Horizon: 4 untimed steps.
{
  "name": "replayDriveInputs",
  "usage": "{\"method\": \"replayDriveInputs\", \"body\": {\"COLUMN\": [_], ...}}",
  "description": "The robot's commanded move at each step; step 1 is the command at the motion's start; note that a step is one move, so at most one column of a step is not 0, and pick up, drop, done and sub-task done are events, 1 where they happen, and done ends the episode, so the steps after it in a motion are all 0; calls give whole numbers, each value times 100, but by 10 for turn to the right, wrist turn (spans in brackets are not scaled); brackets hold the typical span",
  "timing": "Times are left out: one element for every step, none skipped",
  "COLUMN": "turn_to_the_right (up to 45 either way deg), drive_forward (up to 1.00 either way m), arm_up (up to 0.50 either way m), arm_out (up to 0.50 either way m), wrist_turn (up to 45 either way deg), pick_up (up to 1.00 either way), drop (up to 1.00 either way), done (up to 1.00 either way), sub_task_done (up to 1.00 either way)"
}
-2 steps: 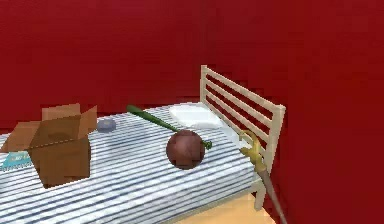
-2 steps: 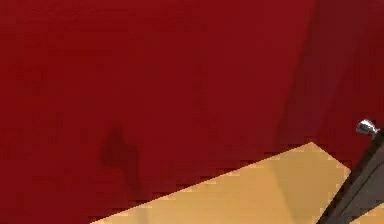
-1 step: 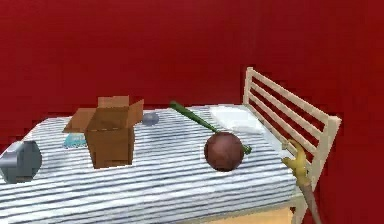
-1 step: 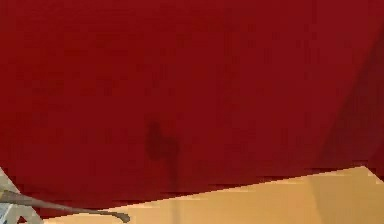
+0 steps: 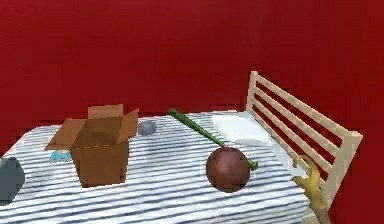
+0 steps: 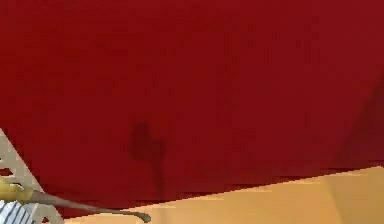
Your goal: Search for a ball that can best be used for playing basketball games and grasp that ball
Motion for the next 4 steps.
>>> {"method": "replayDriveInputs", "body": {"turn_to_the_right": [-450,-300,0,0], "drive_forward": [0,0,0,0], "arm_up": [0,0,50,26], "arm_out": [0,0,0,0], "wrist_turn": [0,0,0,0], "pick_up": [0,0,0,0], "drop": [0,0,0,0], "done": [0,0,0,0], "sub_task_done": [0,0,0,0]}}
